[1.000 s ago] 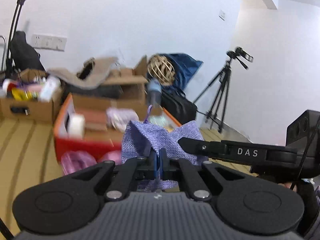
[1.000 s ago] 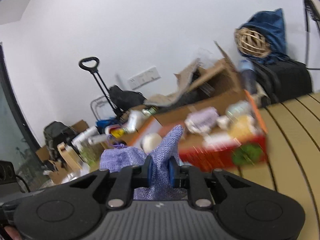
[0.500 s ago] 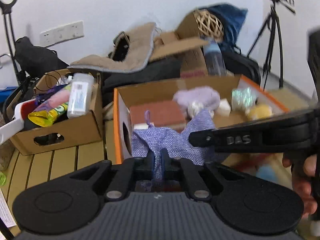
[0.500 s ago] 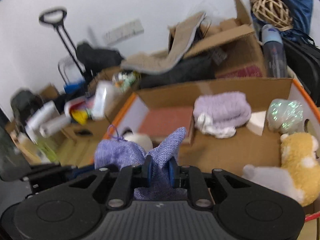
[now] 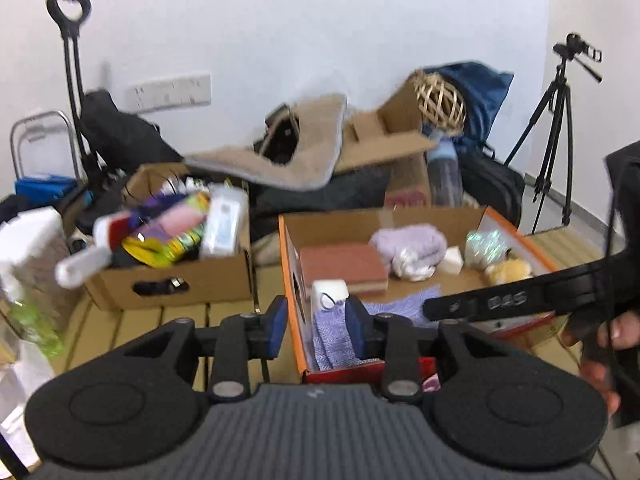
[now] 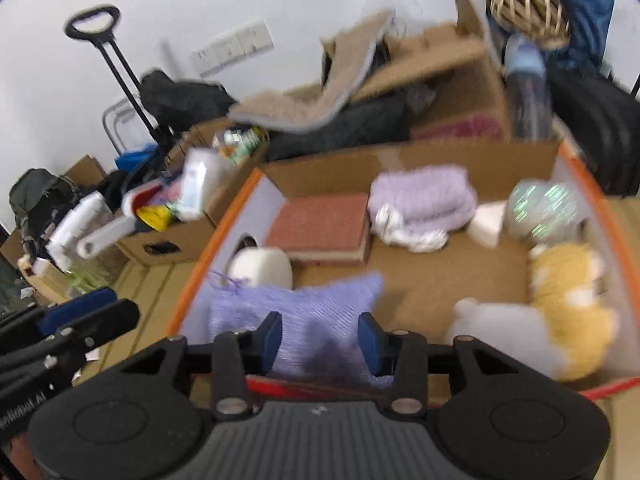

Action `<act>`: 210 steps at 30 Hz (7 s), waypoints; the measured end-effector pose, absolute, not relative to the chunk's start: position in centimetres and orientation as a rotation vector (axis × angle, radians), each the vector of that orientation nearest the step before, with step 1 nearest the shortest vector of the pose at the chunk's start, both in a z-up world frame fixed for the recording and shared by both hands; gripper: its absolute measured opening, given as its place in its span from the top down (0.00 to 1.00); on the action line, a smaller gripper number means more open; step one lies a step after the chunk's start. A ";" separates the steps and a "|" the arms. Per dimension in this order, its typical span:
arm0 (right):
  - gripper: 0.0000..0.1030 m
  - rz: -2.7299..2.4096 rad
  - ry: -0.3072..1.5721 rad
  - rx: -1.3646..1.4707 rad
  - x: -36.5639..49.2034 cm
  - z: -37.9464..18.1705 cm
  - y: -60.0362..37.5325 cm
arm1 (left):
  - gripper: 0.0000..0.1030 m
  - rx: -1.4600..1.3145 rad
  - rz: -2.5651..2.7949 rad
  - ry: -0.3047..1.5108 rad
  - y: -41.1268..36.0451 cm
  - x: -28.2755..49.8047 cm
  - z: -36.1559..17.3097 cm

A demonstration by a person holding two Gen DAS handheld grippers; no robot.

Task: Organize soft objects
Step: 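Withdraw both grippers from the box back over the table, then close both grippers on the blue handkerchief box on the table, then carry the blue handkerchief box over the cardboard box and lower it, then open both grippers to release the blue box onto the lilac pouch, then withdraw from the box and close both grippers on the lilac satin scrunchies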

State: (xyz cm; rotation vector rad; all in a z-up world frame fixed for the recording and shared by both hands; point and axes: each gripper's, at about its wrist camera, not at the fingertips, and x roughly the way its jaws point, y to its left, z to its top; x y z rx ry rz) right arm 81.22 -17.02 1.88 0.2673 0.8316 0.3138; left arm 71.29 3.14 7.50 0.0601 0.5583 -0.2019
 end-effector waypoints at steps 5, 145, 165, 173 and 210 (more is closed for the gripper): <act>0.44 0.286 0.714 0.224 76.0 7.7 -19.7 | 0.68 0.078 -0.216 0.498 2.8 66.1 11.3; 0.87 0.211 0.646 0.322 80.5 -3.5 -22.4 | 0.66 -0.252 -0.369 0.801 -5.2 80.3 -1.8; 0.73 0.340 0.442 0.291 65.5 8.7 -27.3 | 0.43 -0.075 -0.319 0.519 0.3 60.8 10.3; 0.56 0.419 0.405 0.197 53.2 8.3 -25.7 | 0.39 -0.051 -0.216 0.387 2.2 47.1 8.2; 0.59 0.411 0.526 0.071 70.5 -3.5 -14.9 | 0.53 -0.070 -0.249 0.593 2.1 66.3 -4.3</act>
